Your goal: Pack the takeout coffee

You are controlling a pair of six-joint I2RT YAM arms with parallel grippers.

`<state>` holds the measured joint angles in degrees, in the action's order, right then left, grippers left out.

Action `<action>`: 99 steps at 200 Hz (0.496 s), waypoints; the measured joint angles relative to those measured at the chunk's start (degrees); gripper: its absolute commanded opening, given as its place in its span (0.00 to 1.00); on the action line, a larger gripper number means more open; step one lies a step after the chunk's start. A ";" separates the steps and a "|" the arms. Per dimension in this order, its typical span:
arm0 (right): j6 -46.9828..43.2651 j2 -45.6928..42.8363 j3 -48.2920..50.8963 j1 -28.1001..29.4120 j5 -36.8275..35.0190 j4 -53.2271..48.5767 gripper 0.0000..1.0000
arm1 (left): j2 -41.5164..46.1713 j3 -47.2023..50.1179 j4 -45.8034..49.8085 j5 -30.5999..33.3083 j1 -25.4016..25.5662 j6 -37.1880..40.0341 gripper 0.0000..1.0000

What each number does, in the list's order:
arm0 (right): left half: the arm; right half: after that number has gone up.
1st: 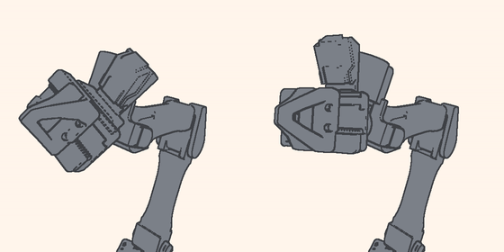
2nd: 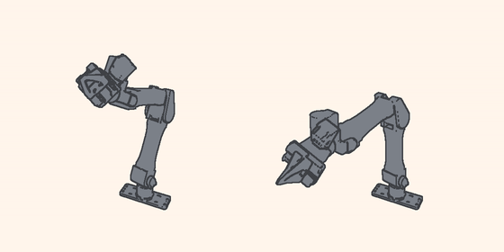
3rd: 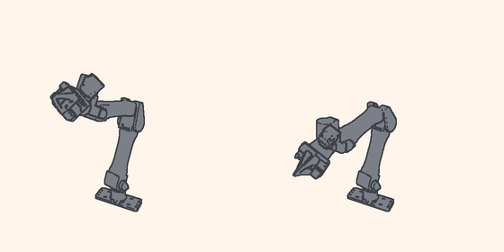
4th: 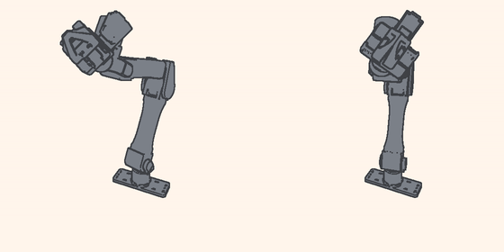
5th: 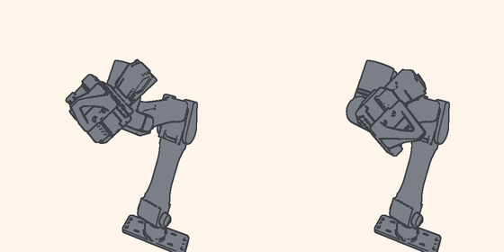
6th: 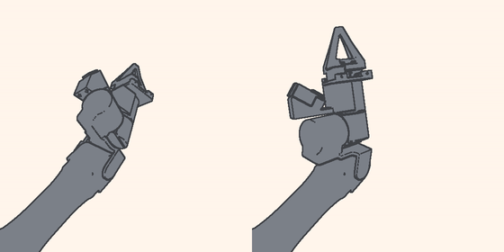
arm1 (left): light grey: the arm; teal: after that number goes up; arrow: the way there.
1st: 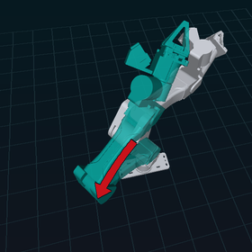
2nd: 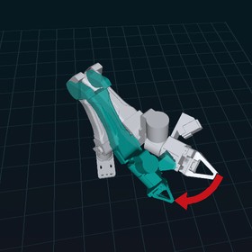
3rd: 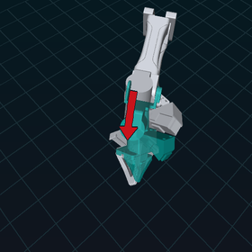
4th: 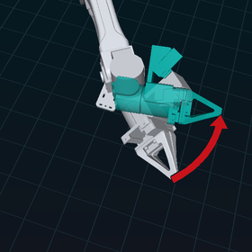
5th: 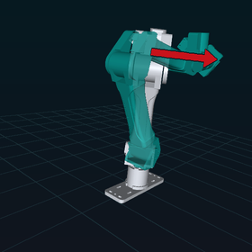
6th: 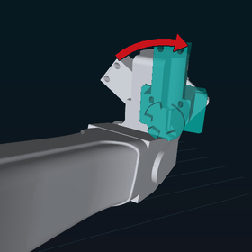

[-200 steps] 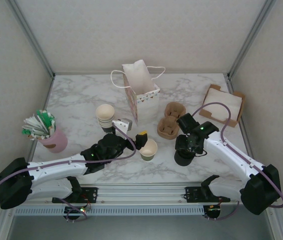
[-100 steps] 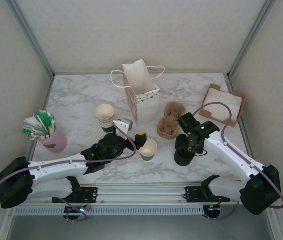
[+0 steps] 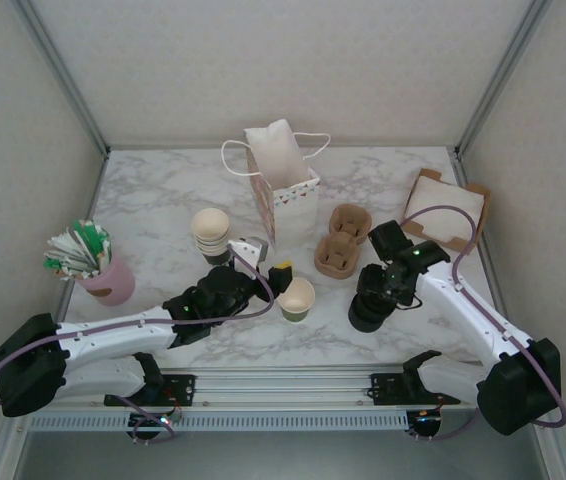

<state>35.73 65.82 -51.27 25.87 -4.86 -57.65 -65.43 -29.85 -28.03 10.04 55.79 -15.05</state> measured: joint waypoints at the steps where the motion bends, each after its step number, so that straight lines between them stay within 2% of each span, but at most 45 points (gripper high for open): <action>1: -0.04 0.00 0.00 -0.04 0.00 0.00 0.70 | 0.00 -0.04 0.00 -0.04 0.00 0.00 0.69; 57: -0.63 -0.55 0.13 -0.17 1.38 0.92 0.68 | -1.90 -0.92 0.00 -1.97 0.00 -0.22 0.68; 99: -1.01 -3.54 0.33 -0.17 3.89 0.96 0.68 | -4.72 -2.75 0.13 -3.02 0.98 -0.83 0.55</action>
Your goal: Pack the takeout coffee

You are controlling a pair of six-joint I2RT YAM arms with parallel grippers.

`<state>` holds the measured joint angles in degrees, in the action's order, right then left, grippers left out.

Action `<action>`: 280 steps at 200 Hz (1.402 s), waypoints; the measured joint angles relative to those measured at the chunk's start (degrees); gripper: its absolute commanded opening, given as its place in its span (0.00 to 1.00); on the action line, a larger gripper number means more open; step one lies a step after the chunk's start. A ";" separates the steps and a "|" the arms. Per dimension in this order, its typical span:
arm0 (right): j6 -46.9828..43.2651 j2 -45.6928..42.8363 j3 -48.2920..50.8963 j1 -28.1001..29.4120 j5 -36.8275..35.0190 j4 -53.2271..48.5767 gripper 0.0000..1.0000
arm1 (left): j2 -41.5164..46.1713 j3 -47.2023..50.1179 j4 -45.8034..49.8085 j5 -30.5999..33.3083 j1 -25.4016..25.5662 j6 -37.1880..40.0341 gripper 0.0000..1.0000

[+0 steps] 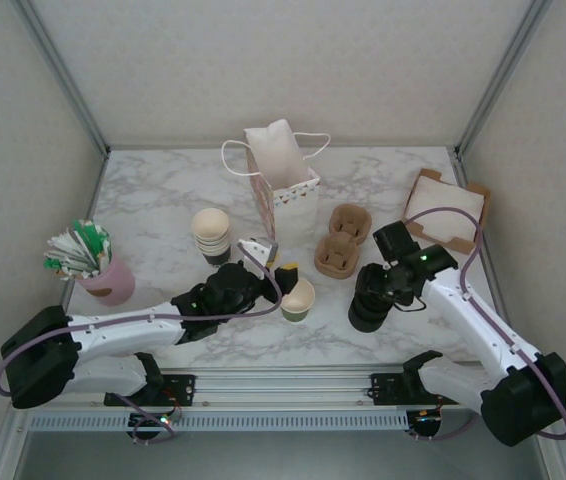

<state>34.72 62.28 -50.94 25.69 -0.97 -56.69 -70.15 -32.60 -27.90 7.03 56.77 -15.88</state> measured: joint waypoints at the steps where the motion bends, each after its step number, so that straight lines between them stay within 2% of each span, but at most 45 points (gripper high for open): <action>1: -0.04 0.00 0.00 0.00 0.04 0.00 0.68 | -0.07 -0.07 0.02 0.02 0.07 0.00 0.55; 58: -0.68 3.08 0.39 0.37 0.98 -0.11 0.68 | -8.37 -9.77 1.68 0.04 6.75 -0.61 0.34; 105: -0.66 3.19 0.37 0.44 0.61 -0.70 0.68 | -14.16 -13.46 4.02 0.20 11.06 0.11 0.26; 172: -0.63 3.30 0.37 0.44 0.68 -0.98 0.68 | -22.36 -21.44 8.57 2.69 17.42 5.05 0.11; 222: -0.63 3.30 0.37 0.44 0.63 -0.98 0.68 | -22.64 -21.73 9.81 4.22 17.86 5.42 0.19; 280: -0.44 4.07 0.37 0.87 0.15 -0.98 0.67 | -14.40 -21.29 9.57 3.19 15.98 1.14 0.25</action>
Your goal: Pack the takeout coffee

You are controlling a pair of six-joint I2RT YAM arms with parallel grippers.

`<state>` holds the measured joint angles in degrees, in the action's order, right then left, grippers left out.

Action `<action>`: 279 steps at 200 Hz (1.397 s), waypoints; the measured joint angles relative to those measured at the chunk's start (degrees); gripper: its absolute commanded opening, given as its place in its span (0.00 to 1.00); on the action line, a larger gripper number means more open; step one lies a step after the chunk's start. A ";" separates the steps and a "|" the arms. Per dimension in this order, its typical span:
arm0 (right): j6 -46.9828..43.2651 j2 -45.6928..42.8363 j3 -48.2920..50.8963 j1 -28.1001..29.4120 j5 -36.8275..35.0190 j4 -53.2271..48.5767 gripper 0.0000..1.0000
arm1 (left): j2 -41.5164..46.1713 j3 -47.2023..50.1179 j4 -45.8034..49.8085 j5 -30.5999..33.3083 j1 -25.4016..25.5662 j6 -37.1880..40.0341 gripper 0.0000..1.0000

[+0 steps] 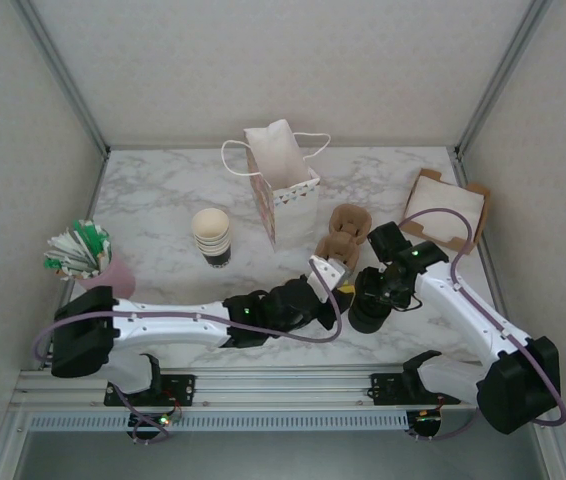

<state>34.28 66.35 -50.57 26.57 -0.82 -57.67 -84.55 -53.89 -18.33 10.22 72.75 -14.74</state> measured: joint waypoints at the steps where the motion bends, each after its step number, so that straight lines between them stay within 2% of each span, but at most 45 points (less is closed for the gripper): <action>1: -0.02 0.02 0.00 0.00 -0.04 0.00 0.67 | 0.09 0.00 -0.02 0.00 -0.07 -0.07 0.25; 64: 1.14 1.81 -0.61 0.31 -5.88 -1.16 0.67 | 0.92 0.15 -0.22 -6.64 -6.75 -7.10 0.26; 100: 1.29 3.52 -1.25 -2.01 -7.08 -0.81 0.67 | -4.17 -3.30 0.61 -12.04 -9.88 -11.54 0.23; 138: 0.81 3.48 -1.25 -9.18 -6.21 0.90 0.68 | -8.85 -7.65 0.07 -18.12 -10.56 -16.92 0.19; 188: -0.79 2.23 -0.72 -16.94 -2.10 3.15 0.68 | -16.85 -10.62 -6.19 -25.49 -10.60 -26.32 0.15; 254: -2.34 1.70 -0.63 -19.10 0.50 3.28 0.67 | -21.59 -10.40 -10.40 -28.50 -10.56 -34.88 0.13; 279: -2.67 1.70 -0.63 -19.19 0.94 3.28 0.67 | -22.99 -9.99 -13.53 -30.01 -10.54 -38.25 0.10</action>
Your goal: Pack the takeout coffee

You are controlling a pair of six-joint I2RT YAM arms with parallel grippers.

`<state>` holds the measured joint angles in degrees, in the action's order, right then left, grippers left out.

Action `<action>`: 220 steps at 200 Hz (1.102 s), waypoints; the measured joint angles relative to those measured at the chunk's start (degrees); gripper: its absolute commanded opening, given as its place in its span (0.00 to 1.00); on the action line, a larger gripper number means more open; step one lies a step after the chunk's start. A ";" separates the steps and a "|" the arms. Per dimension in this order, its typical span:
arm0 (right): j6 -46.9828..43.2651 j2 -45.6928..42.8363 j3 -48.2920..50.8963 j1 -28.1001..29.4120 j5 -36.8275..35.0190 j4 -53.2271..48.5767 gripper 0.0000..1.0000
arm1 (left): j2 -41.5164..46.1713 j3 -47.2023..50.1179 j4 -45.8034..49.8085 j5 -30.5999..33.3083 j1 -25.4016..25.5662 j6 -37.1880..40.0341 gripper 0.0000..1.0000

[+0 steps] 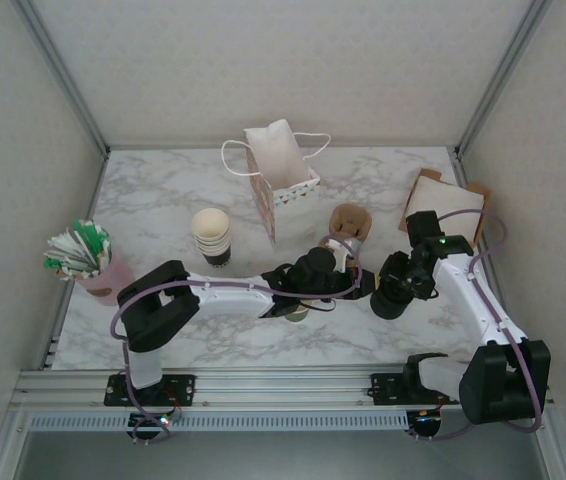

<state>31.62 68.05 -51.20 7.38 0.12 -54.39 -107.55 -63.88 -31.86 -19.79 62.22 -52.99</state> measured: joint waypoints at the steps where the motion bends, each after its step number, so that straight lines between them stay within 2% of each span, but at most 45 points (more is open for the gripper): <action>1: -0.02 0.00 0.00 0.00 0.00 0.00 0.67 | -0.07 0.00 -0.09 -0.02 0.00 -0.20 0.10; 73: -0.61 0.00 0.00 0.00 0.15 -0.02 0.67 | -4.87 0.37 -1.92 -1.29 0.37 -4.37 0.07; 156: -0.81 0.00 0.00 0.00 0.94 -0.02 0.67 | -9.70 -0.96 -2.14 -1.68 0.37 -5.14 0.11; 220: -1.01 0.00 0.00 -0.02 1.27 0.00 0.67 | -9.94 -1.84 -1.42 -1.92 0.37 -5.14 0.17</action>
<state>30.61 68.05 -51.20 7.35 1.39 -54.39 -117.49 -65.71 -33.28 -21.71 62.59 -58.13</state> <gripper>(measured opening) 0.672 0.151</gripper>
